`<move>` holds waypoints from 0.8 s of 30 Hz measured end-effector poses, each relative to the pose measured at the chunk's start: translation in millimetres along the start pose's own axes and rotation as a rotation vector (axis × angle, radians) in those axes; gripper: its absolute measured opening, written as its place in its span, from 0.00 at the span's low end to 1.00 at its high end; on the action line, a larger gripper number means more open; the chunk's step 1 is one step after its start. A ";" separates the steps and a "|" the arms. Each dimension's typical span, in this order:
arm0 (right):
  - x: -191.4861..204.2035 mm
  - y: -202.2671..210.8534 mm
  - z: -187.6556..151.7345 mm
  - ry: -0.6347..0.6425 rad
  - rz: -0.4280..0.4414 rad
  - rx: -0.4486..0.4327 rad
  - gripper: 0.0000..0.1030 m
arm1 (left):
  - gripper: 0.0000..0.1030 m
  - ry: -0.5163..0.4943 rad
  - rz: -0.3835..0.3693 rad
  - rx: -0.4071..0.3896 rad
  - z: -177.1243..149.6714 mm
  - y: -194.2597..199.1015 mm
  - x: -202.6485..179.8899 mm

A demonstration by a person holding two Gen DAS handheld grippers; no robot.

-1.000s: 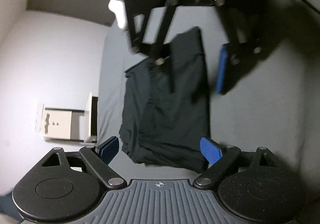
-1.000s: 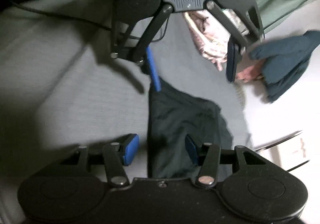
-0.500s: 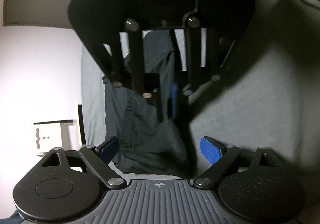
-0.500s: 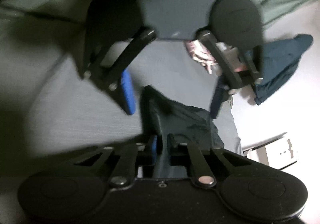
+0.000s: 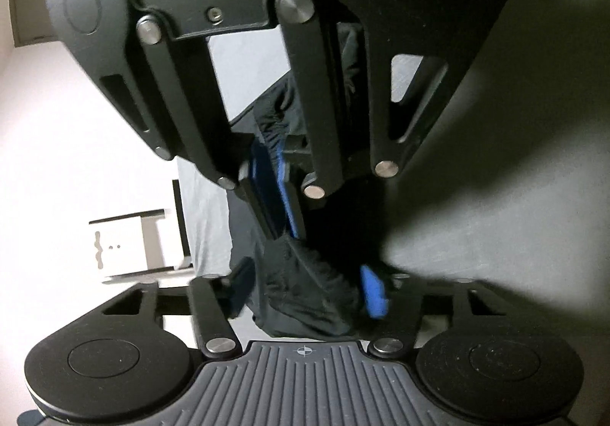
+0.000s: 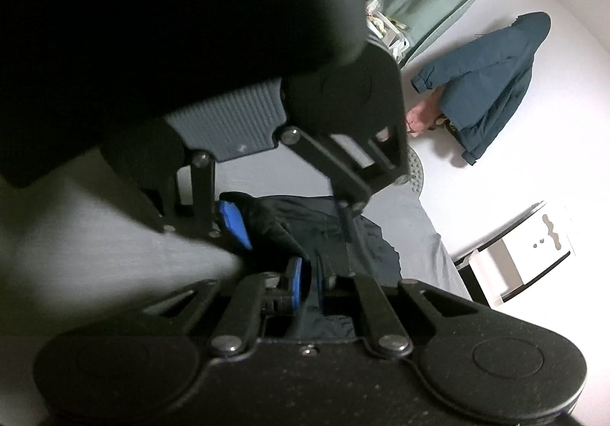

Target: Fold clothes

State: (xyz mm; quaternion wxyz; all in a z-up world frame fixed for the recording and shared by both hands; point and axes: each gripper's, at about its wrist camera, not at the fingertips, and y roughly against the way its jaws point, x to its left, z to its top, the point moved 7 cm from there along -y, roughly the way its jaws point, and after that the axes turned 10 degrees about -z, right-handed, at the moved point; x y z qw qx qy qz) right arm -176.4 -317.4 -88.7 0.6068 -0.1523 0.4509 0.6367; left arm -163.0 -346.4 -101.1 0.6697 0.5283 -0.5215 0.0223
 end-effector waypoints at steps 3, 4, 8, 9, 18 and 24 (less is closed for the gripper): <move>-1.5 -5.7 -0.4 -0.002 0.004 -0.001 0.08 | 0.29 0.043 -0.024 0.028 0.5 -3.8 0.7; -1.7 -6.1 -0.5 -0.002 0.006 -0.002 0.08 | 0.25 0.056 -0.030 0.036 -0.2 -4.7 1.2; -0.4 -1.3 -2.8 0.000 0.017 0.007 0.09 | 0.06 0.100 -0.056 0.049 -2.0 -6.2 2.6; 0.4 -2.5 -3.0 0.003 0.019 0.012 0.09 | 0.05 0.111 -0.057 0.045 -1.9 -5.9 3.8; 15.7 -16.6 -18.1 0.074 -0.021 0.147 0.56 | 0.04 0.216 -0.041 0.031 3.8 -6.8 22.8; 10.0 -25.1 -37.0 0.194 -0.116 0.236 0.53 | 0.04 0.269 -0.051 0.022 -13.6 -1.2 5.9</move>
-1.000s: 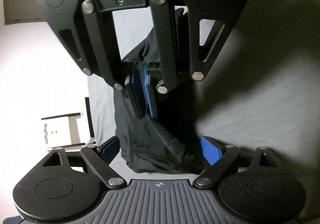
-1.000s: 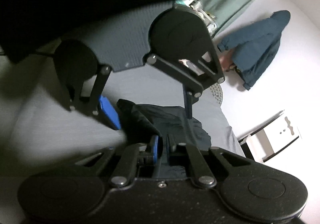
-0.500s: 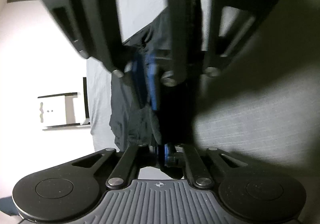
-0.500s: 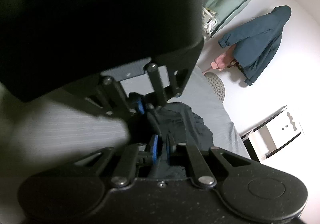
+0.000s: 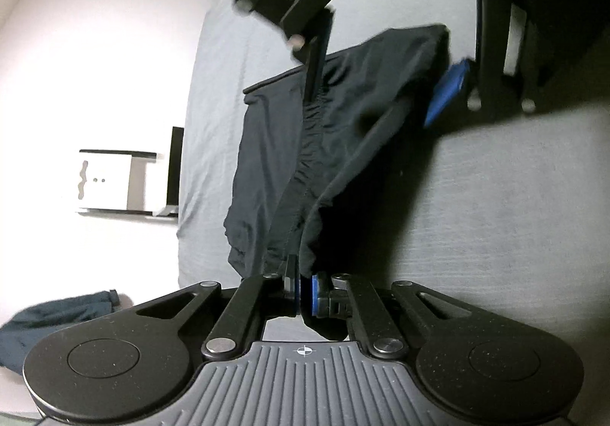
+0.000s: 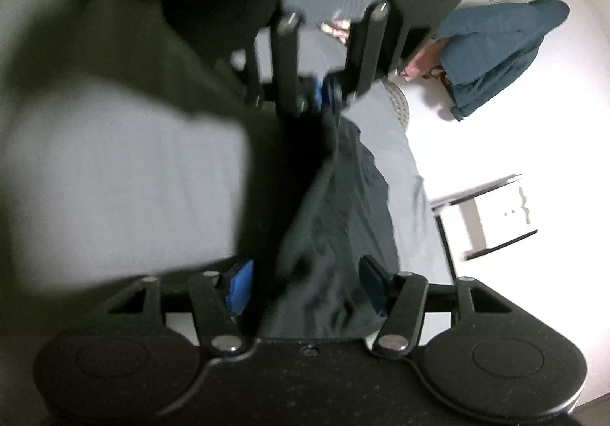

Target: Fold clothes

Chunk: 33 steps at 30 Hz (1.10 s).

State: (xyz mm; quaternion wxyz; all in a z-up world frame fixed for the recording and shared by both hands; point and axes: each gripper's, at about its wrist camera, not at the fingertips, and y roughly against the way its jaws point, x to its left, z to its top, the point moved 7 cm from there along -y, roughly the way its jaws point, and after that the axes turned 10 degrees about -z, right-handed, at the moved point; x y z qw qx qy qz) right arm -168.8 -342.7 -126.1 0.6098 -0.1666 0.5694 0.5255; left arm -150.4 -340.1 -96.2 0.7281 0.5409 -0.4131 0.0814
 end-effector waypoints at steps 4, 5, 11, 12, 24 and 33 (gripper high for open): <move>2.8 -2.0 -6.5 0.060 -0.037 0.023 0.48 | 0.04 0.037 -0.025 -0.001 -3.6 -0.8 2.0; 4.3 -3.4 -6.6 0.075 -0.042 0.019 0.47 | 0.04 0.049 -0.030 -0.006 -5.6 -2.8 3.0; 7.7 -8.5 -7.9 0.144 -0.074 0.018 0.33 | 0.04 0.088 -0.064 -0.006 -16.3 -0.2 -1.6; 7.4 -12.8 -9.4 0.141 -0.065 0.026 0.27 | 0.04 0.092 -0.068 -0.006 -17.7 1.2 -2.9; -10.3 14.7 -5.4 -0.005 0.091 -0.002 0.04 | 0.04 0.116 -0.121 0.003 -26.3 17.9 -23.5; -0.8 86.8 6.1 -0.084 0.405 -0.119 0.04 | 0.04 0.064 -0.320 0.033 -53.4 59.4 -64.1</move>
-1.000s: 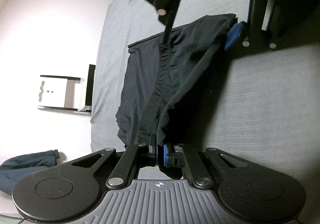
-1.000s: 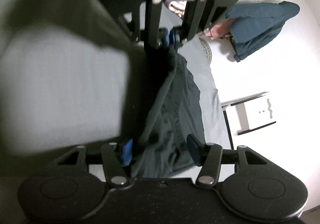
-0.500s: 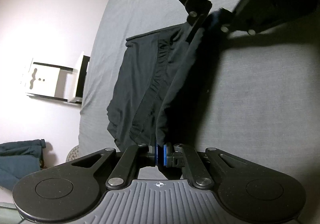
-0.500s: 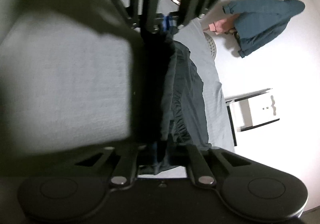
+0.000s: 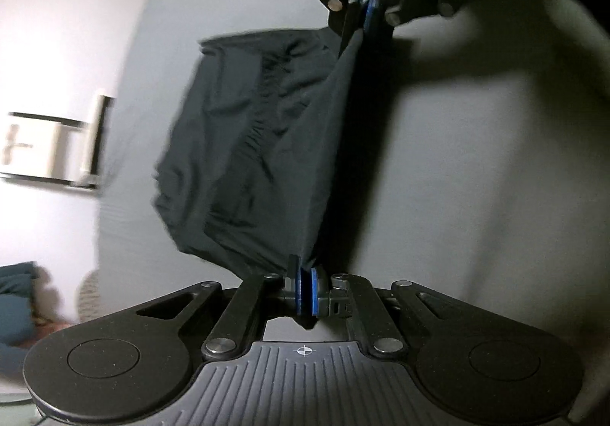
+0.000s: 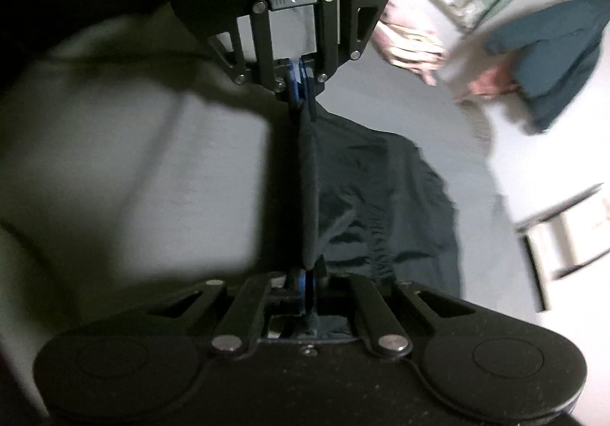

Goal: Fold clothes
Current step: 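Fold the lifted garment edge over onto itself with both grippers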

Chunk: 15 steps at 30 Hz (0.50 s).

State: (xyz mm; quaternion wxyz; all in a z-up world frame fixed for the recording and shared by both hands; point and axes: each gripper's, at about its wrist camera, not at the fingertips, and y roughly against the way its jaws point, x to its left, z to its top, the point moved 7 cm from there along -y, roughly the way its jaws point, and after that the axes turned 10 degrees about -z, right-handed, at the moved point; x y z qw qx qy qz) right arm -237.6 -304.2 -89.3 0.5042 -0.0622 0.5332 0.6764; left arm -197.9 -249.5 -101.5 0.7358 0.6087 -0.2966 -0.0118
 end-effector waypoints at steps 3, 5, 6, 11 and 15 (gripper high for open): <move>4.1 9.0 4.1 -0.065 0.179 -0.031 0.04 | 0.04 -0.019 -0.089 0.009 -4.7 12.7 -10.7; -3.0 10.3 5.5 -0.116 0.245 -0.038 0.04 | 0.04 -0.034 -0.119 0.007 -4.6 21.4 -12.1; -13.5 7.2 5.1 -0.152 0.269 -0.039 0.04 | 0.04 -0.044 -0.111 0.004 -3.4 24.7 -8.0; -67.5 5.0 -1.0 -0.377 0.344 -0.062 0.04 | 0.05 -0.099 -0.086 -0.014 9.8 35.6 27.6; -108.9 -0.3 -13.0 -0.570 0.348 -0.074 0.04 | 0.05 -0.160 -0.075 -0.015 23.1 35.2 61.9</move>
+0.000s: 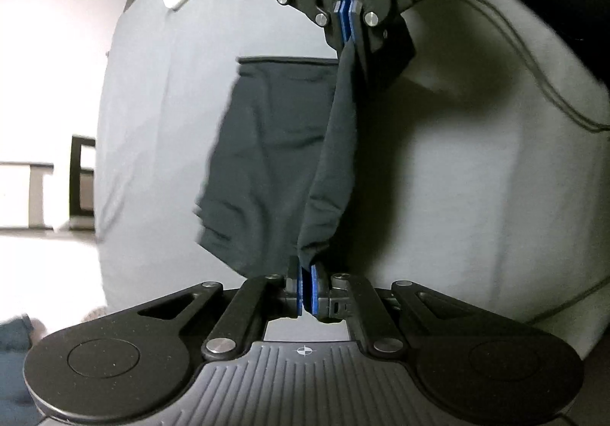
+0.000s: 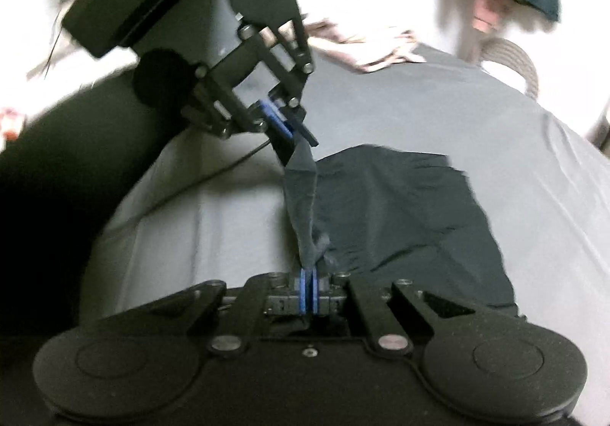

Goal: Fold clothes
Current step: 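Fold the lifted garment edge over onto itself with both grippers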

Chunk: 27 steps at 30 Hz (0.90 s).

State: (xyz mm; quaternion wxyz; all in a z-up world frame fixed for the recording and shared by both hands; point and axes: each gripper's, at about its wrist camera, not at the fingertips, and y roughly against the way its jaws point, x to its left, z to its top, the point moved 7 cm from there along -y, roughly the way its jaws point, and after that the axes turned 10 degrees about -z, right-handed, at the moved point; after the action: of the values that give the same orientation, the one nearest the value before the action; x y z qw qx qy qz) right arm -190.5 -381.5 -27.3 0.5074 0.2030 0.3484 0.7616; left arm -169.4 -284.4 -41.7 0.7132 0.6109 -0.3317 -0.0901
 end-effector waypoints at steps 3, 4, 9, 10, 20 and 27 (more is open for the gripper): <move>-22.3 2.6 -2.2 -0.104 0.021 -0.012 0.04 | 0.05 -0.047 -0.009 0.006 6.9 -6.0 23.4; -29.7 3.5 -3.0 -0.138 0.028 -0.015 0.04 | 0.05 -0.062 -0.014 0.008 9.4 -8.6 31.0; -69.5 -3.2 -8.6 -0.296 0.055 0.001 0.04 | 0.05 -0.100 -0.054 0.018 20.6 -26.5 58.7; -76.1 -6.5 -10.4 -0.323 0.058 0.013 0.04 | 0.05 -0.101 -0.066 0.018 22.5 -31.0 64.3; -123.7 -41.8 -32.8 -0.485 0.086 0.123 0.04 | 0.05 -0.045 -0.186 0.003 30.4 -71.4 97.2; -138.6 -51.3 -43.1 -0.574 0.068 0.160 0.08 | 0.05 0.080 -0.204 -0.038 21.0 -93.3 136.5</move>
State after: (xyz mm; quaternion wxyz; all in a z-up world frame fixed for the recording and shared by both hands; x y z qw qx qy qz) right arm -130.9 -509.8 -88.0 0.5418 0.4610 0.2424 0.6596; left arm -51.6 -396.4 -78.4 0.7244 0.6310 -0.2373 -0.1441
